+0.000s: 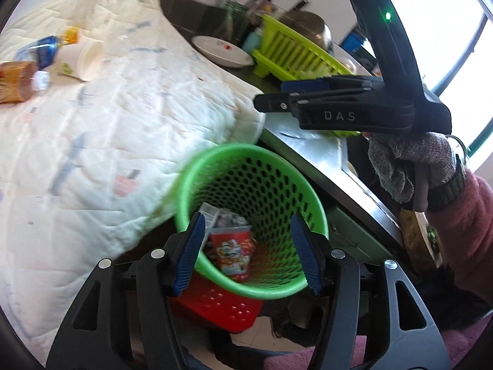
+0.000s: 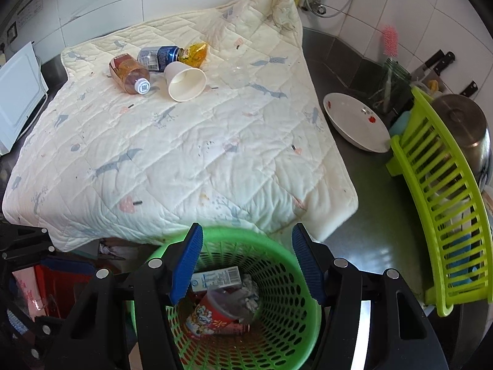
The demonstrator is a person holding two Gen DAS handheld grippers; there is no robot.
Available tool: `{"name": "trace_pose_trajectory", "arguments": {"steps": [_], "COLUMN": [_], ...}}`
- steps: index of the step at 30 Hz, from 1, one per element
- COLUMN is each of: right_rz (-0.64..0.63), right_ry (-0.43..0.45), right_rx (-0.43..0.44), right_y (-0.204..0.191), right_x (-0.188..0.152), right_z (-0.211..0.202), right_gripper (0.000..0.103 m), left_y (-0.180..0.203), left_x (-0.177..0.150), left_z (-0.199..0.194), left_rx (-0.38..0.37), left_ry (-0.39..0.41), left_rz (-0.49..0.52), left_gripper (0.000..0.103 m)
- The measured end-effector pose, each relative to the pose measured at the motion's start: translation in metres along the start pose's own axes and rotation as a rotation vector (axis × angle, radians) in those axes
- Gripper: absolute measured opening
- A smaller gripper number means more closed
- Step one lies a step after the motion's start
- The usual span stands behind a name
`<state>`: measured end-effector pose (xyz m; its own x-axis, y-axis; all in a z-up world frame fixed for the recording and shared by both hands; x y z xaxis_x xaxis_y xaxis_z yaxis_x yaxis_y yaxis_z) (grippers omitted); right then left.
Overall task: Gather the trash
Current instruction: 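Open the left tool over the green basket to drop the red cup, then grasp the white paper cup with the right tool while the left grasps the red-gold bottle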
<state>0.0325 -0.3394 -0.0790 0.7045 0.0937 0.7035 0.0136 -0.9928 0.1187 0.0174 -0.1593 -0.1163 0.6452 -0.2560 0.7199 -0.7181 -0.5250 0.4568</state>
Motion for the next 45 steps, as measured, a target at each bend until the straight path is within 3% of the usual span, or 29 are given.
{"name": "trace_pose_trajectory", "arguments": {"steps": [12, 21, 32, 45], "right_rz": [-0.026, -0.096, -0.185, -0.27], "right_ry": [0.026, 0.027, -0.016, -0.124], "right_rx": [0.105, 0.156, 0.16, 0.131], "right_y": [-0.045, -0.084, -0.121, -0.136], "right_x": [0.059, 0.121, 0.174, 0.189], "right_z": [0.053, 0.115, 0.194, 0.273], "right_gripper": [0.061, 0.064, 0.069, 0.071], "left_y": [-0.076, -0.147, -0.206, -0.248], "left_x": [0.032, 0.043, 0.048, 0.06], "left_z": [-0.045, -0.078, -0.1, -0.117], "left_rx": [0.191, 0.32, 0.411, 0.472], "left_ry": [0.094, 0.138, 0.156, 0.172], "left_rz": [-0.072, -0.168, -0.249, -0.314], "left_gripper": [0.066, 0.068, 0.068, 0.068]}}
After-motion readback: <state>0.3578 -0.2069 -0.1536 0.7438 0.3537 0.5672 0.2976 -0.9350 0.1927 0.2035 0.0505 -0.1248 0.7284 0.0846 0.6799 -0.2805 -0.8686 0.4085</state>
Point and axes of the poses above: each gripper's, at about its wrist camera, not at the fingertips, and z roughly the way its jaws point, y to its right, x to its top, the point moved 2 cm from there along z, roughly the way its jaws point, and after that the axes turned 15 degrees about y, right-handed, at the moved point
